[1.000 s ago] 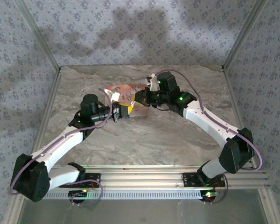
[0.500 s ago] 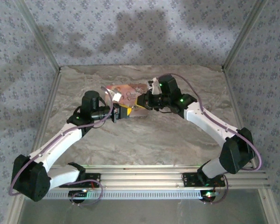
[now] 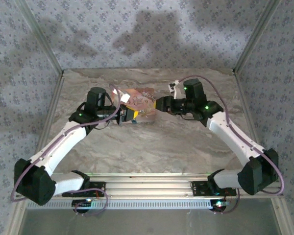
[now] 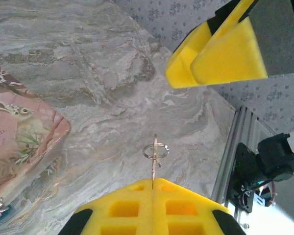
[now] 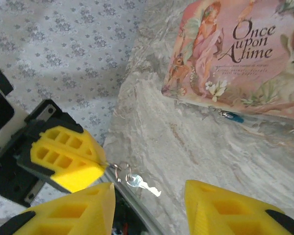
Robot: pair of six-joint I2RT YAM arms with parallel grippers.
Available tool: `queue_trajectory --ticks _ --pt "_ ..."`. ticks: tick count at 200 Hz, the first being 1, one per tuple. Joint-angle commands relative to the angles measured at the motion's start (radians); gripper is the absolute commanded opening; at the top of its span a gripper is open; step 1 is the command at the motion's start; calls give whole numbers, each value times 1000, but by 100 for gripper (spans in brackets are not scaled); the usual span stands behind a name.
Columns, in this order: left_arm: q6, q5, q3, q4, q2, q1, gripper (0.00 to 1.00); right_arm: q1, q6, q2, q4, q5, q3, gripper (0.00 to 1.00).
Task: Unlock the padlock with the key
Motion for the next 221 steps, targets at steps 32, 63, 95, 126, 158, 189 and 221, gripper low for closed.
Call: queue_trajectory --ticks 32,63,95,126,158,189,221 --pt "163 140 155 -266 57 8 0 57 -439 -34 -171 -68 71 50" --pt "236 211 231 -415 103 16 0 91 -595 -32 -215 -91 90 52" --pt "271 242 255 -495 121 20 0 94 -646 -10 -242 -153 117 51" --pt "279 277 263 -510 128 24 0 119 -681 29 -282 -161 155 52" --pt "302 294 278 -546 140 27 0 142 -710 69 -321 -133 183 51" --pt "320 313 288 -573 147 27 0 171 -722 110 -319 -127 199 52" --pt "332 327 286 -585 144 35 0 185 -731 155 -327 -147 220 42"
